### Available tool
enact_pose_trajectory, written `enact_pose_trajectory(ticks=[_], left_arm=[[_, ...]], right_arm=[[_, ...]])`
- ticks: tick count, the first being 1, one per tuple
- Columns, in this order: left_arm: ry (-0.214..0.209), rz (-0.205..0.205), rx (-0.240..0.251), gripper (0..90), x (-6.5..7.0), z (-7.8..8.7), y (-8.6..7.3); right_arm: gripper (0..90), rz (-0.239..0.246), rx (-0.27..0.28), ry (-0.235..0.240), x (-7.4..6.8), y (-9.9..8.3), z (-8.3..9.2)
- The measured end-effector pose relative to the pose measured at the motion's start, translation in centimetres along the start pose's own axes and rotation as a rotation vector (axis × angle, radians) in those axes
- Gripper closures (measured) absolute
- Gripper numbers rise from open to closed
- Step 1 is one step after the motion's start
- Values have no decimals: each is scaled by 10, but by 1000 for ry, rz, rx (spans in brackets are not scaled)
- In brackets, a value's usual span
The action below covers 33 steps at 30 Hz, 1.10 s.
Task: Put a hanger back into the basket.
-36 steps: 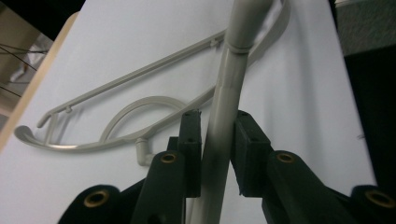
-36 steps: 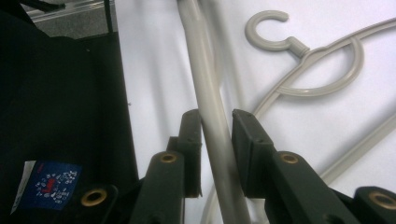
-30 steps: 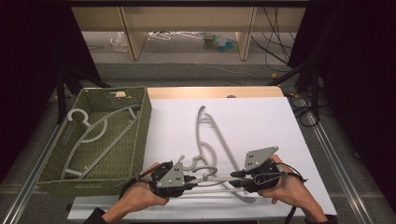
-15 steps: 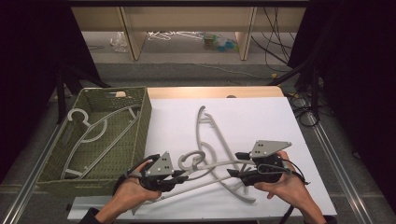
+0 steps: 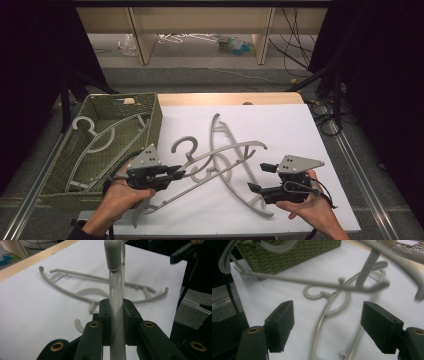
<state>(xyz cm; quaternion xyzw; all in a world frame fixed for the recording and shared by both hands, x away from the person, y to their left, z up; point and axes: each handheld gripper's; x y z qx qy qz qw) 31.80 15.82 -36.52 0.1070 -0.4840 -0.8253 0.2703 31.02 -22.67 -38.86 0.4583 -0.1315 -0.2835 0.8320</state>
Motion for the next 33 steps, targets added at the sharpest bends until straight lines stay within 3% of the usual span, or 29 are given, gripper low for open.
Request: enact_pose_trajectory(ticks=[4, 6, 10, 15, 16, 17, 20, 21, 24, 26, 33], left_arm=[[5, 22, 36, 792, -5, 12, 7], [18, 28, 55, 792, -9, 25, 17], [40, 21, 70, 792, -15, 41, 29], [113, 27, 87, 791, -33, 70, 47], [113, 27, 87, 791, -33, 70, 47], [144, 34, 92, 791, -41, 81, 52], [181, 40, 95, 792, -52, 91, 55], [219, 55, 91, 791, -63, 98, 54], [241, 61, 86, 792, -73, 102, 51], [289, 76, 66, 792, -88, 107, 43], [334, 81, 59, 792, -113, 115, 29]], right_arm=[[278, -10, -17, 13, 0, -4, -3], [278, -10, -15, 7, 1, -6, -4], [278, -14, -21, 19, 1, -6, -5], [254, -16, -31, 15, 1, -9, -8], [254, -16, -31, 15, 1, -9, -8], [252, -21, -33, 17, 2, -9, -9], [244, -23, -33, 16, 2, -10, -9], [242, -29, -35, 18, 1, -10, -9], [228, -26, -30, 11, 3, -11, -10], [227, -32, -33, 9, 3, -12, -10], [225, -29, -36, 12, 4, -13, -13]])
Point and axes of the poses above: each handheld gripper's, and its own axes: z roughly backward along the jaws, y roughly out of its top, x roughly to its right
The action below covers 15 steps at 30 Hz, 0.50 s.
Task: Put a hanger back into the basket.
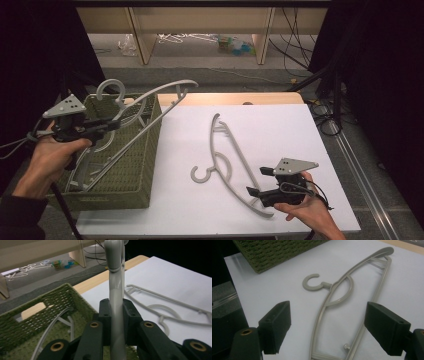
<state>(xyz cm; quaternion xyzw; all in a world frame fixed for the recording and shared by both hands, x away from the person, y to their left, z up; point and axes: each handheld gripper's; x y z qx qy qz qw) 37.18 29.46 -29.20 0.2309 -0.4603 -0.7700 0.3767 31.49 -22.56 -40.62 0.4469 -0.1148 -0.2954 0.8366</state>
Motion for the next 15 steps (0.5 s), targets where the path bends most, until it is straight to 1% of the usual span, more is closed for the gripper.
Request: enact_pose_trajectory(ticks=[1, 2, 3, 6, 7, 9, 15], left_arm=[[17, 3, -3, 792, -7, 0, -3], [24, 6, -5, 792, -10, 0, -5], [24, 6, -5, 792, -10, 0, -5], [46, 12, -8, 792, -21, 0, -11], [47, 24, -13, 792, -23, 0, -13], [56, 33, -10, 791, -28, 0, -17], [97, 36, -27, 792, -45, 3, -31]], right_arm=[[225, -4, -12, 6, -1, -1, -1], [225, -4, -13, 6, -1, -1, -2], [225, -4, -13, 6, -1, -1, -2], [226, -1, -13, 6, 0, -1, -2], [224, -1, -11, 6, 0, -1, -2], [222, -5, -9, 3, 1, -2, -2], [222, -13, -14, 1, 1, -3, -3]])
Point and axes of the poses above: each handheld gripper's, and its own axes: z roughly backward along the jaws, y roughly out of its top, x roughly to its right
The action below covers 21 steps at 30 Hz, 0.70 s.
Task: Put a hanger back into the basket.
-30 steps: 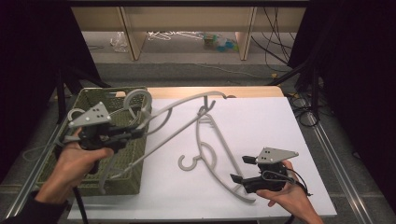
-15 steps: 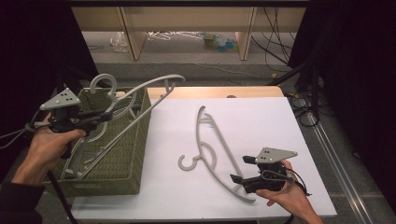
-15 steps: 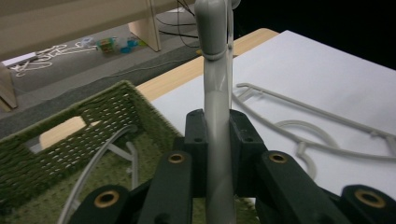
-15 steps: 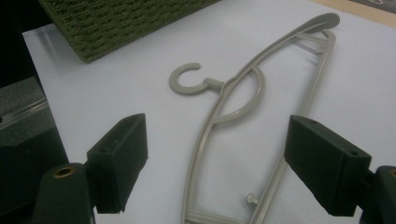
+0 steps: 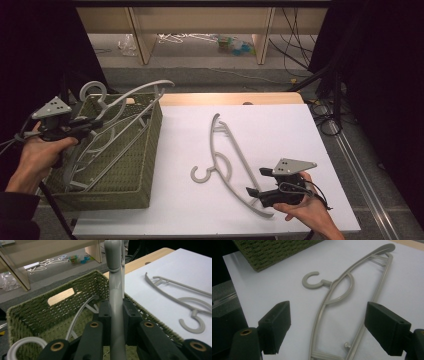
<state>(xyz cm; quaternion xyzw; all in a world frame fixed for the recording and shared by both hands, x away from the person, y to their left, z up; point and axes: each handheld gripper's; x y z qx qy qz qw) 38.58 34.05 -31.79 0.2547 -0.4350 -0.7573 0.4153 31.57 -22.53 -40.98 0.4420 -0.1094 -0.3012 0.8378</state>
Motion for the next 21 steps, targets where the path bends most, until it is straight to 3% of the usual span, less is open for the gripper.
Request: enact_pose_trajectory(ticks=[13, 21], left_arm=[[74, 36, -53, 792, -25, 4, -26], [84, 61, -83, 792, -34, 1, -40]], right_arm=[[223, 6, -15, 8, 1, -2, -2], [222, 2, -9, 7, 1, -1, -2]])
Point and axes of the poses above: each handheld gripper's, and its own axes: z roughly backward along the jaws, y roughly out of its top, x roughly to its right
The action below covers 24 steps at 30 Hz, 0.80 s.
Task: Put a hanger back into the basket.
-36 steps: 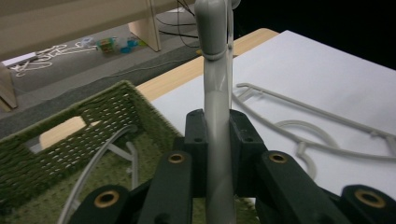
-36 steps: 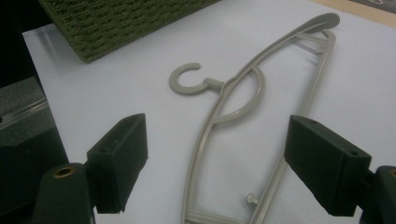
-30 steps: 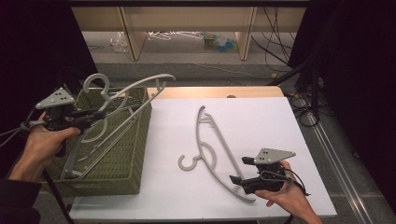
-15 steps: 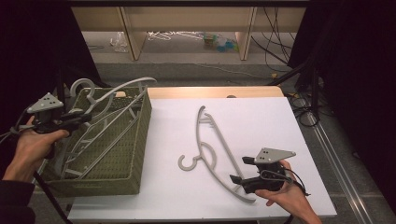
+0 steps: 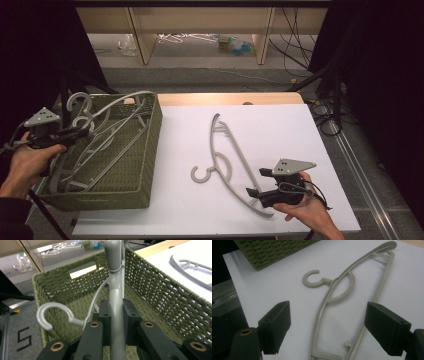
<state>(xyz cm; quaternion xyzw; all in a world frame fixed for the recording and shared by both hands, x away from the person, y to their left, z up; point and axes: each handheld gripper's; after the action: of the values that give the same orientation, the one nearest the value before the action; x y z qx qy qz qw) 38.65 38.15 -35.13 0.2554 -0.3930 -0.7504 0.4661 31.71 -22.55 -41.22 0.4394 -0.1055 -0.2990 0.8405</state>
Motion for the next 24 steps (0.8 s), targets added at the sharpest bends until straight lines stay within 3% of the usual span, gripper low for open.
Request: enact_pose_trajectory(ticks=[8, 10, 11, 12, 13, 14, 15, 16, 17, 18, 19, 22, 24], left_arm=[[1, -12, -46, 792, -3, -6, -5], [-8, -67, -103, 792, -6, -6, -6], [-5, -17, -70, 791, -2, -10, -7], [-6, -17, -74, 792, -2, -11, -8], [-9, -43, -98, 792, -4, -11, -9], [-5, -24, -103, 791, -3, -13, -11], [-13, -42, -120, 791, -5, -15, -12], [-8, -14, -116, 791, -5, -19, -15], [-12, -50, -150, 791, -8, -20, -16], [-12, -50, -150, 791, -8, -20, -16], [-7, 7, -114, 791, -4, -25, -17], [-13, -6, -142, 789, -6, -29, -18], [-8, 10, -141, 789, -4, -33, -19]], right_arm=[[222, -1, 0, -5, 1, 0, 1], [222, -3, 2, -6, 1, 0, 1], [222, 0, -1, -4, 1, 0, 1], [222, -2, -2, -4, 1, 0, 1], [222, -2, -2, -4, 1, 0, 1], [222, -4, 0, -7, 1, 0, 1], [222, -4, -2, -3, 1, 0, 0], [222, -4, -8, 6, 0, 0, 0], [222, -4, -10, 4, 0, 0, 0], [222, -4, -10, 4, 0, 0, 0], [222, -1, -8, 5, 0, 0, -1], [222, 4, -6, -1, 1, -1, -1], [222, -2, -6, 1, 1, -1, 0]])
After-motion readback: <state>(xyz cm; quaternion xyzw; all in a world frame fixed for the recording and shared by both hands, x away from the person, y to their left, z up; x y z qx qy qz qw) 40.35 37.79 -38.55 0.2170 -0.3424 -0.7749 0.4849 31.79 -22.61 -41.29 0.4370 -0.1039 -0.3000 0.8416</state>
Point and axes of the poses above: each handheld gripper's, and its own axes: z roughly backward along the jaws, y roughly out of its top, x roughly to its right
